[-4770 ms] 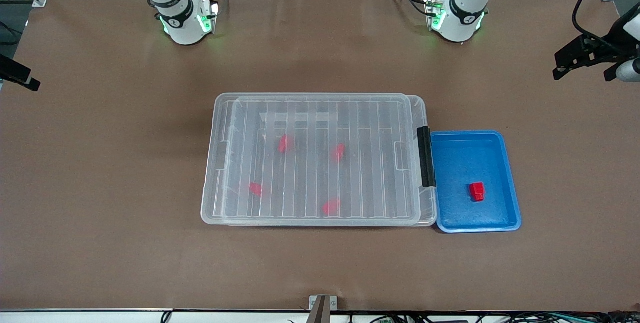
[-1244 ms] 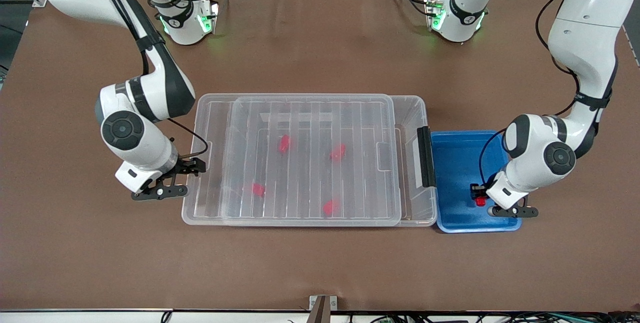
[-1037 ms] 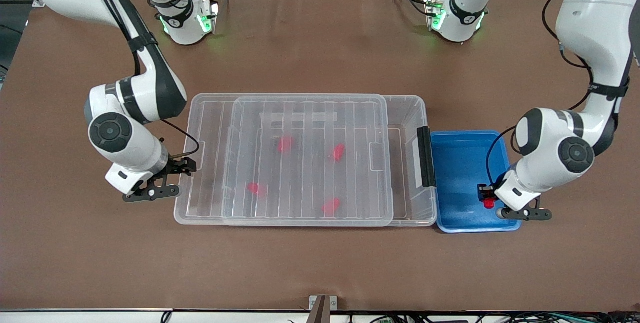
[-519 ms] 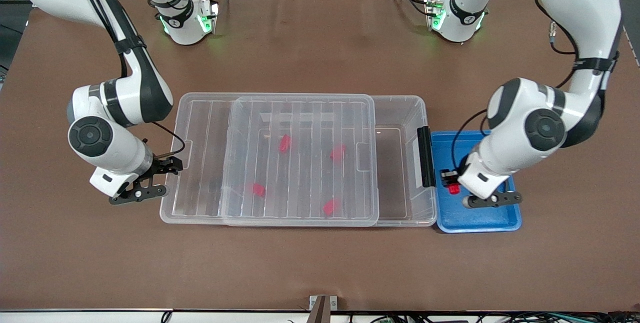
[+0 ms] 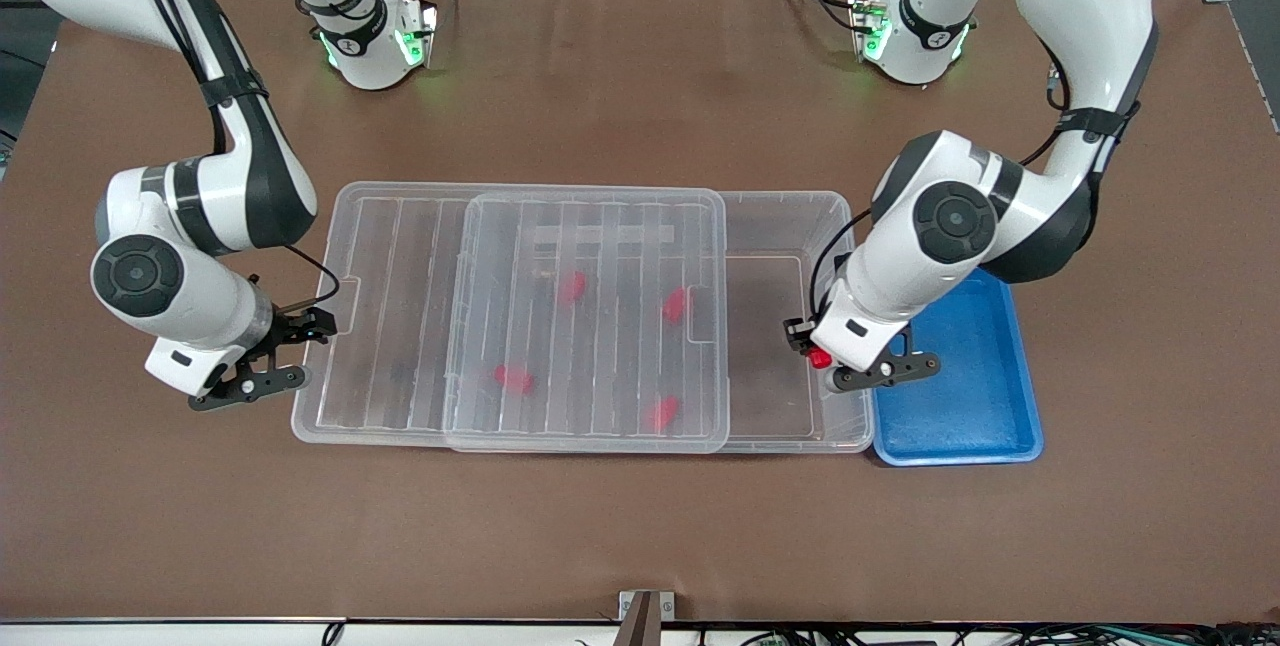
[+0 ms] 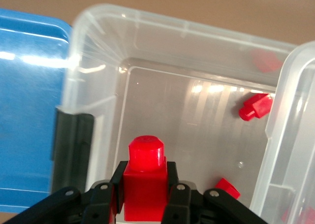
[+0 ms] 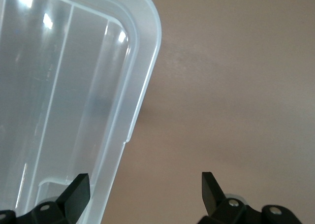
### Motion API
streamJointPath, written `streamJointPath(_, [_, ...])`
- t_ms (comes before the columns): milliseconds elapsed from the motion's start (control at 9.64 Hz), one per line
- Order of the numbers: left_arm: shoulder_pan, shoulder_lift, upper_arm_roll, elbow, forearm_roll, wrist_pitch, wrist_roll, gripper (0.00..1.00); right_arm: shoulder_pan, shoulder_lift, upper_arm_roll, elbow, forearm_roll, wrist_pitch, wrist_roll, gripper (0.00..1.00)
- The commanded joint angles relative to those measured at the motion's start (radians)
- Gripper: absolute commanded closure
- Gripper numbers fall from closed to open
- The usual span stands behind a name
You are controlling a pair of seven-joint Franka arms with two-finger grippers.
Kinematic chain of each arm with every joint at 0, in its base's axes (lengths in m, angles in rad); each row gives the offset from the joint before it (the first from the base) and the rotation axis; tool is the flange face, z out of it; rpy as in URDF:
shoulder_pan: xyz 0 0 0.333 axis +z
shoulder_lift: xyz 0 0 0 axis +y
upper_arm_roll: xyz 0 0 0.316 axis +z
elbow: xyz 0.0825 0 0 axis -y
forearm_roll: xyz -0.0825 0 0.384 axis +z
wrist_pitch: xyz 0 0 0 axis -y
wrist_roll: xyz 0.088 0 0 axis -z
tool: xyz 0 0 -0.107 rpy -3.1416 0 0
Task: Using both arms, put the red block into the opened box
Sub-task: 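Lift the red block with the left gripper and carry it over the box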
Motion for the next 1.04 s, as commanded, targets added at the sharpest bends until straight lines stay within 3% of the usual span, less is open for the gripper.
streamJointPath(0, [-0.031, 0.096, 0.009, 0.021, 0.080, -0.002, -0.051, 1.00, -0.011, -0.029, -0.023, -0.013, -0.019, -0.012, -0.072, 0.00])
streamJointPath(519, [-0.091, 0.200, 0.011, 0.006, 0.137, 0.088, -0.188, 1.00, -0.008, -0.029, -0.071, 0.008, -0.007, -0.012, -0.156, 0.00])
streamJointPath(933, [-0.095, 0.257, 0.012, -0.037, 0.169, 0.173, -0.203, 0.99, -0.007, -0.030, -0.072, 0.147, 0.051, -0.169, -0.147, 0.00])
